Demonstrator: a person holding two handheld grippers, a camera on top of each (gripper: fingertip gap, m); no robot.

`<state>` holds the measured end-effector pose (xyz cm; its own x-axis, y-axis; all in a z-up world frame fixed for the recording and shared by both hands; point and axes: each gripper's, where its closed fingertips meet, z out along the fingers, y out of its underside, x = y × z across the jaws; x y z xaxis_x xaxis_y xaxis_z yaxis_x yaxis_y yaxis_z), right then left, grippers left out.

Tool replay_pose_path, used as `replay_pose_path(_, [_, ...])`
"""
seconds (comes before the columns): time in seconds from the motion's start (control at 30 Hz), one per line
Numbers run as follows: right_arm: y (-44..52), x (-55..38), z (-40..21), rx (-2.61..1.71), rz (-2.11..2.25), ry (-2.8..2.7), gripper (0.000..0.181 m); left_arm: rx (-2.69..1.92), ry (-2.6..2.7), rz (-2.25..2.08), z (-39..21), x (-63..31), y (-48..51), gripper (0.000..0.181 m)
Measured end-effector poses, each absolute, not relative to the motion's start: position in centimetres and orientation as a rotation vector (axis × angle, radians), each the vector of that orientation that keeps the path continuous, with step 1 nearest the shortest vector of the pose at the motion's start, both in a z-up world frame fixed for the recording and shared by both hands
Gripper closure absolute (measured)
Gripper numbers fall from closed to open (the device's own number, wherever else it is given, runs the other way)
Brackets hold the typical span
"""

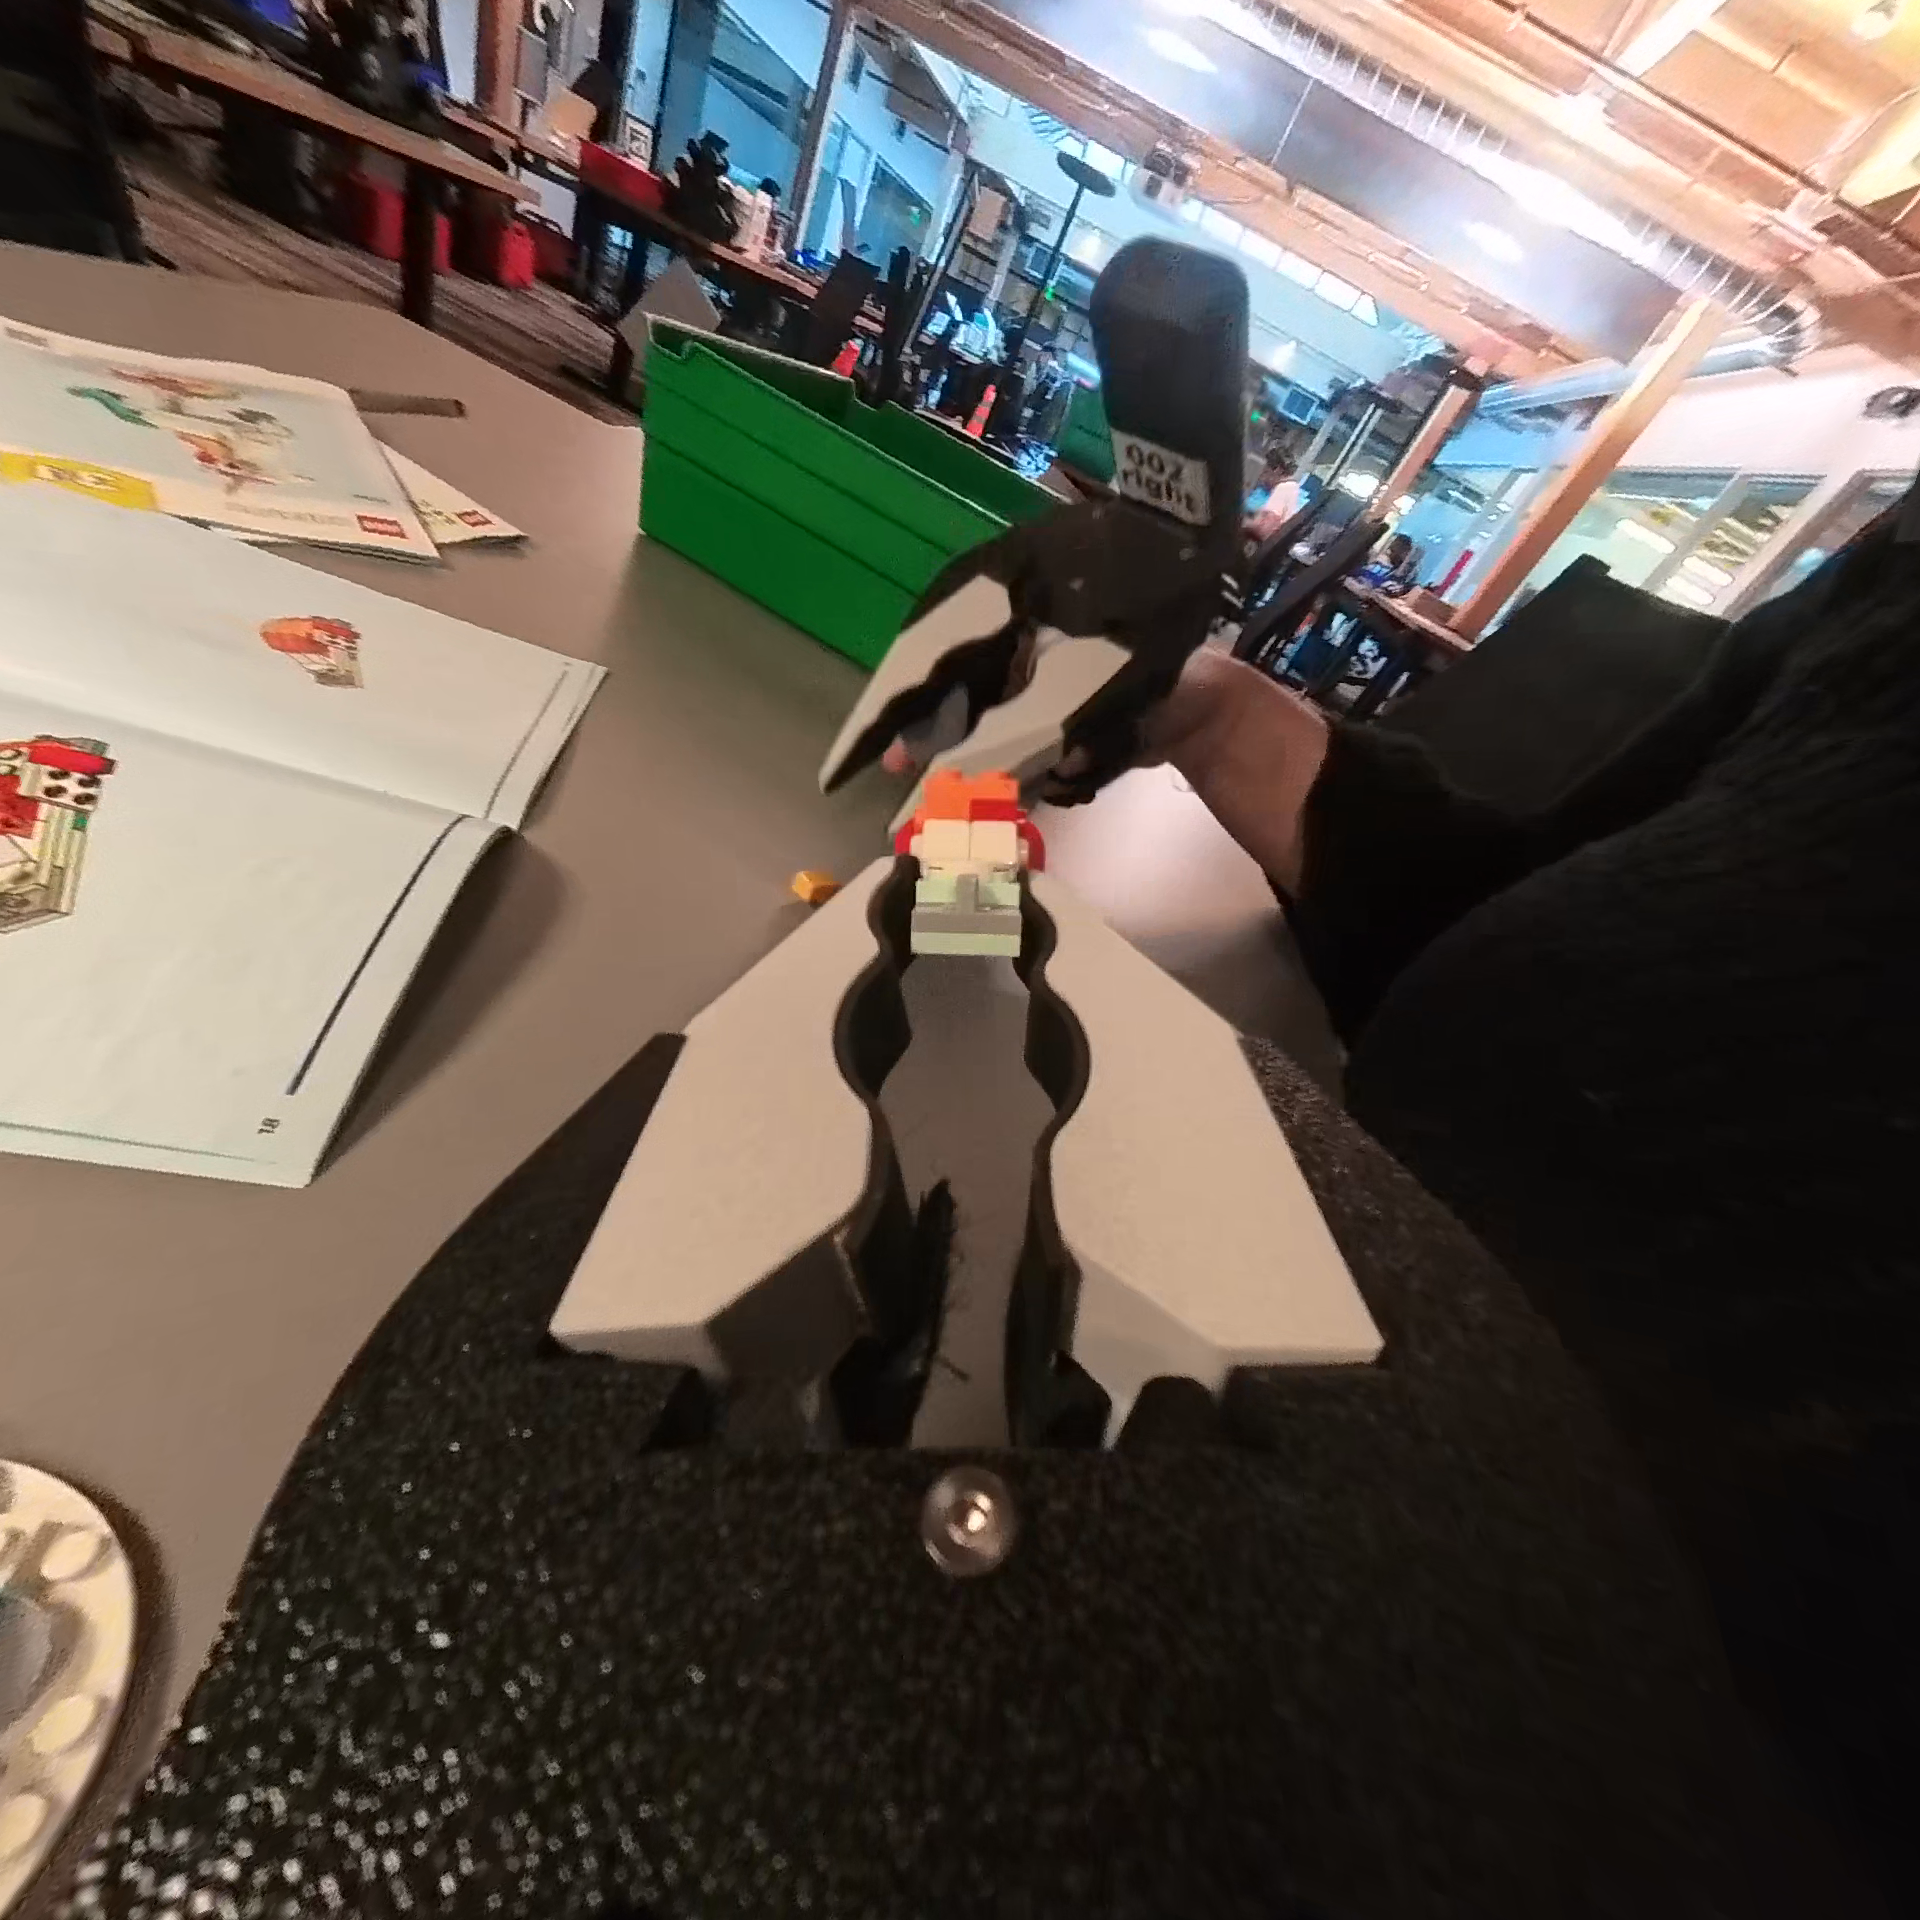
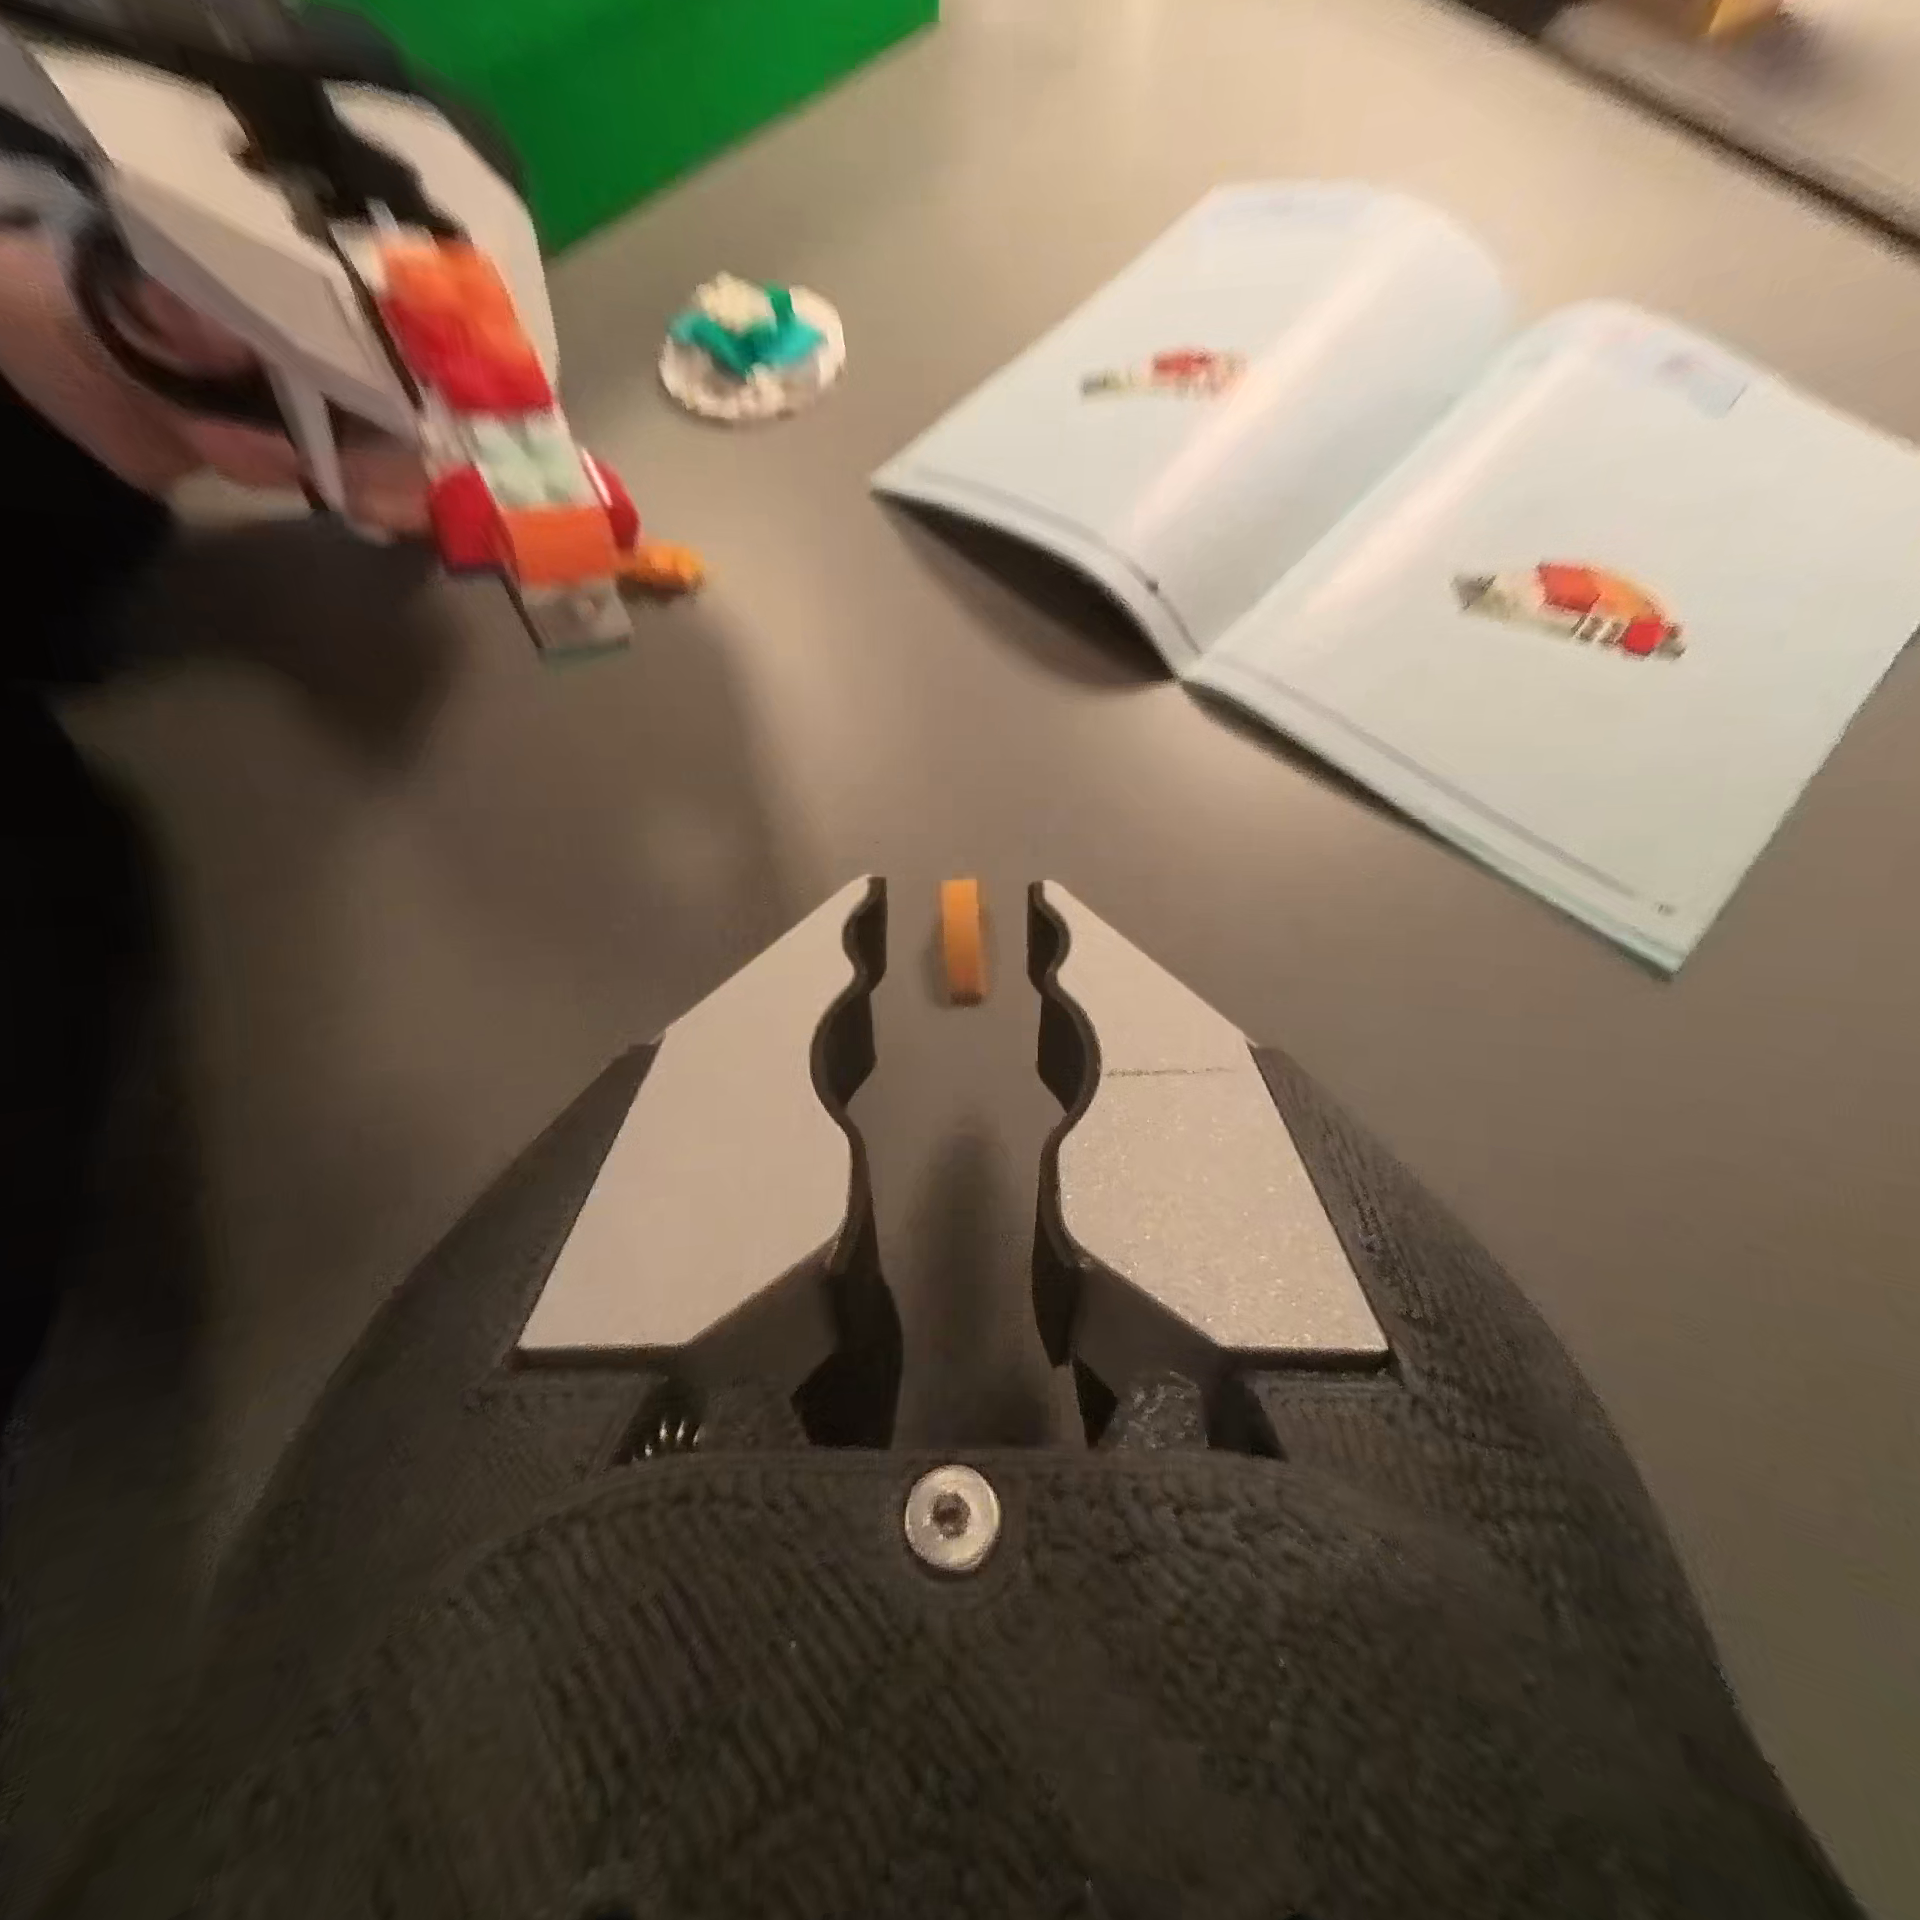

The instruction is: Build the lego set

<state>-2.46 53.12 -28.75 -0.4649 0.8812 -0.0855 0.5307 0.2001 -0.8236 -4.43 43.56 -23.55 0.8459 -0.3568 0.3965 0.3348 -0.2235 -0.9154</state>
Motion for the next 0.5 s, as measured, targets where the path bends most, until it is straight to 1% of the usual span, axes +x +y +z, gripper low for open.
replay_pose_path(0.07, [52.9,-2.4,-30.4,-1.321,1.100,-2.129,0.158,-1.662,0.016,-0.614,-23.3,-4.6,43.7,0.166])
replay_pose_path(0.17, [52.7,-2.6,-31.3,-1.343,1.132,-2.140,0.162,-1.636,0.006,-0.616,-22.9,-4.9,43.5,0.166])
replay_pose_path(0.2, [52.7,-2.7,-31.2,-1.348,1.145,-2.147,0.167,-1.625,-0.003,-0.624,-22.7,-5.0,43.4,0.166])
replay_pose_path(0.23, [52.7,-2.8,-31.0,-1.327,1.158,-2.147,0.178,-1.610,-0.011,-0.630,-22.5,-5.1,43.4,0.166])
replay_pose_path(0.27, [52.6,-3.0,-30.7,-1.300,1.171,-2.150,0.181,-1.593,-0.017,-0.634,-22.3,-5.1,43.3,0.166])
replay_pose_path(0.33, [51.5,-3.5,-28.8,-1.268,1.286,-2.137,0.181,-1.557,-0.018,-0.632,-21.6,-5.2,43.1,0.166])
replay_pose_path(0.43, [48.3,-4.1,-22.4,-1.126,1.642,-2.056,0.181,-1.503,0.004,-0.603,-20.5,-5.2,43.0,0.166])
replay_pose_path(0.5, [46.9,-4.1,-19.6,-1.034,1.716,-2.076,0.181,-1.465,0.027,-0.578,-19.8,-5.1,42.8,0.166])
